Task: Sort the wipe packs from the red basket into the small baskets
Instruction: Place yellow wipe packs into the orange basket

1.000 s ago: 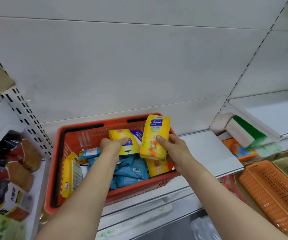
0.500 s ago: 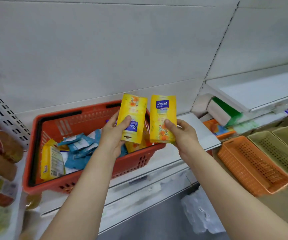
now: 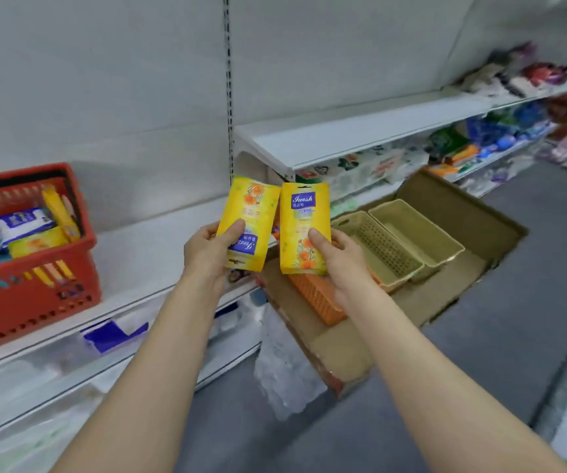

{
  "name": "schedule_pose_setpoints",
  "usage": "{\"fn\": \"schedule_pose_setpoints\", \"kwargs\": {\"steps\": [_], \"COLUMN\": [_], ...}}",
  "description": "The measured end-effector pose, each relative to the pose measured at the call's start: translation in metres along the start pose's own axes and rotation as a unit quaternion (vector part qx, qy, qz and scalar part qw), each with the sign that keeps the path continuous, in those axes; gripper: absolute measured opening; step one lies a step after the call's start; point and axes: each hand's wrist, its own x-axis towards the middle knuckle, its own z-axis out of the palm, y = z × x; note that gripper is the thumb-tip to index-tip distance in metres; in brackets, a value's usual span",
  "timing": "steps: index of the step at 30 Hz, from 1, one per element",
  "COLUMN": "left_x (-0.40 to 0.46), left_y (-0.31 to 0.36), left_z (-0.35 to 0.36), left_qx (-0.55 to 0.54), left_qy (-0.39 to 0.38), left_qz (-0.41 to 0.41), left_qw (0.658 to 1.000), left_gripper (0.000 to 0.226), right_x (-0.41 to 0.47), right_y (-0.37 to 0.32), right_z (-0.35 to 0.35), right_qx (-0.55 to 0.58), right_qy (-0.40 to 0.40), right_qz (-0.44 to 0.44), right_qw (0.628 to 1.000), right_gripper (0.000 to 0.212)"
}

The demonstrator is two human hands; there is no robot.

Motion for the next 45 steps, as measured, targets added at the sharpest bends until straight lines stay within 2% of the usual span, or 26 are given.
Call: {"fn": "schedule_pose_setpoints", "kwargs": {"steps": [6,10,13,17,22,26,28,29,32,34,38,41,43,45], "left_x": [0.002,0.04,0.076,0.114,0.149,0.158,0.155,0.153,0.146,0.139,0.126,0.119,0.119,0.12], "left_y": [-0.026,-0.039,-0.054,-0.07,-0.081,-0.094,-0.105,-0.11,-0.125,-0.139,-0.163,-0.177,-0.183,-0.187], "left_z": [0.038,0.062,0.085,0.109,0.119,0.11,0.103,0.1,0.092,0.088,0.085,0.086,0.086,0.085], "left_qx": [0.014,0.022,0.02,0.022,0.044,0.048,0.045,0.042,0.034,0.029,0.023,0.029,0.043,0.049], "left_qy": [0.026,0.01,-0.014,0.0,0.05,0.115,0.149,0.173,0.237,0.267,0.315,0.32,0.321,0.328], "left_qz": [-0.034,-0.057,-0.084,-0.123,-0.134,-0.138,-0.136,-0.133,-0.123,-0.126,-0.133,-0.134,-0.131,-0.133], "left_qw": [0.999,0.998,0.996,0.992,0.989,0.983,0.978,0.975,0.963,0.955,0.939,0.938,0.937,0.934], "left_gripper": [0.035,0.037,0.04,0.039,0.048,0.05,0.05,0.049,0.046,0.046,0.038,0.029,0.027,0.037], "right_x": [0.037,0.083,0.12,0.166,0.222,0.27,0.297,0.311,0.344,0.359,0.381,0.388,0.39,0.387], "right_y": [-0.004,-0.002,-0.003,-0.001,0.018,0.045,0.063,0.072,0.091,0.103,0.123,0.133,0.139,0.143], "right_z": [-0.058,-0.079,-0.092,-0.102,-0.108,-0.107,-0.103,-0.1,-0.09,-0.082,-0.065,-0.056,-0.055,-0.06], "right_qx": [-0.036,-0.066,-0.105,-0.168,-0.22,-0.286,-0.351,-0.407,-0.562,-0.608,-0.609,-0.627,-0.64,-0.673], "right_qy": [0.006,0.013,0.034,0.049,0.02,-0.053,-0.11,-0.139,-0.246,-0.298,-0.338,-0.372,-0.384,-0.397], "right_qz": [0.049,0.071,0.088,0.12,0.155,0.165,0.161,0.148,0.092,0.059,0.074,0.038,-0.009,-0.1], "right_qw": [0.998,0.995,0.99,0.977,0.963,0.942,0.916,0.89,0.784,0.733,0.714,0.684,0.665,0.616], "right_gripper": [0.039,0.039,0.031,0.028,0.037,0.036,0.029,0.028,0.043,0.047,0.049,0.047,0.043,0.041]}}
